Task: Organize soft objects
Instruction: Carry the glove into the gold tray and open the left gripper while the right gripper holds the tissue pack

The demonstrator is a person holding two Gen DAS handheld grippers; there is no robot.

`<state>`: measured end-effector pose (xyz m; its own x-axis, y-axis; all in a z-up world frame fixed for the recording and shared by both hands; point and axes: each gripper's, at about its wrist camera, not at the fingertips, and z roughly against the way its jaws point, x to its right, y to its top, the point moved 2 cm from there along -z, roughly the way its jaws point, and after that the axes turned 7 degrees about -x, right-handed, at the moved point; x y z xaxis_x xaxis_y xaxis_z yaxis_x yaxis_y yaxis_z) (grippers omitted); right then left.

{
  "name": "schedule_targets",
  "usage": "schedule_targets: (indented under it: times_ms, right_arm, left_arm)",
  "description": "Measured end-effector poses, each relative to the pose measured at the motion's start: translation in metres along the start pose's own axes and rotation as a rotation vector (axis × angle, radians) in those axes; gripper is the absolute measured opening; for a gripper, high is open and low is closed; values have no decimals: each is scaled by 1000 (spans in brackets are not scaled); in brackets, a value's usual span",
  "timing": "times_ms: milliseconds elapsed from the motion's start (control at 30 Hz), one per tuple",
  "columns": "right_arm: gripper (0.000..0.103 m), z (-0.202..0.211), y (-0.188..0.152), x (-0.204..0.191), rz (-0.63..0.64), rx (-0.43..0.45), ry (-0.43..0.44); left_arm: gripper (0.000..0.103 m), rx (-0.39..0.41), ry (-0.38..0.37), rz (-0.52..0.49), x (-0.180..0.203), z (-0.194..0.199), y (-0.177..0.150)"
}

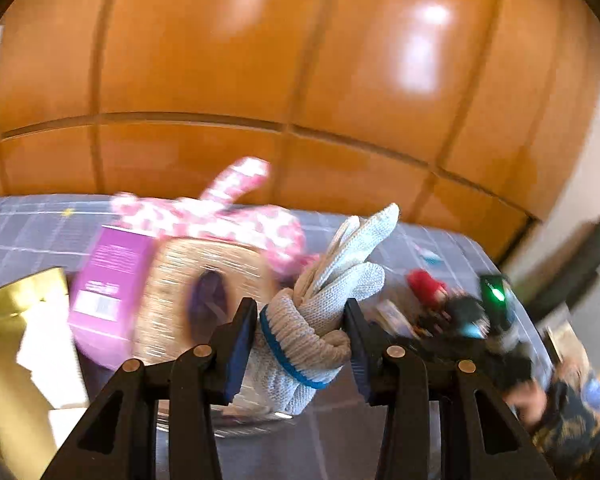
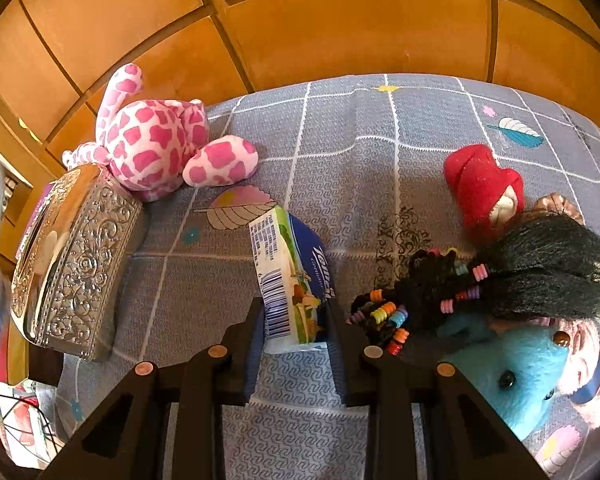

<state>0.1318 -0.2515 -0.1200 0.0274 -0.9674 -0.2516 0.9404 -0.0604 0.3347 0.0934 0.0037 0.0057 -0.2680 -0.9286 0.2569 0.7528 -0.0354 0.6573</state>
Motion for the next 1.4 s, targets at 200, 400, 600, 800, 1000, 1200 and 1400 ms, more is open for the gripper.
schedule_targets:
  times_ms: [200,400,600,800,1000,1200,1400]
  right_arm:
    - [28,0,-1,0,5,-4,2]
    - [28,0,-1,-1,15,2,-7]
    - [28,-1,-2,-6,50,11,-39]
    - [28,-2,-4,-9,60,21,-66]
    - [28,-2,-6,-12,63,23,-104]
    - [28,-5,-6,-22,86,18,-170]
    - [28,-6,-8,-27,84,19,-202]
  left_arm:
    - [44,54,127,129,-56,21,2]
    - [44,100,264,254,-105,47,-15]
    - [44,96,414,371,-156,59,-44]
    - [45,47,495,450,-197,58,-78]
    - [47,-1,518,489,-215,47,-102]
    - [53,-33,528,498,-218,38,-113]
    - [69,-1,524,462,-205,48,-113]
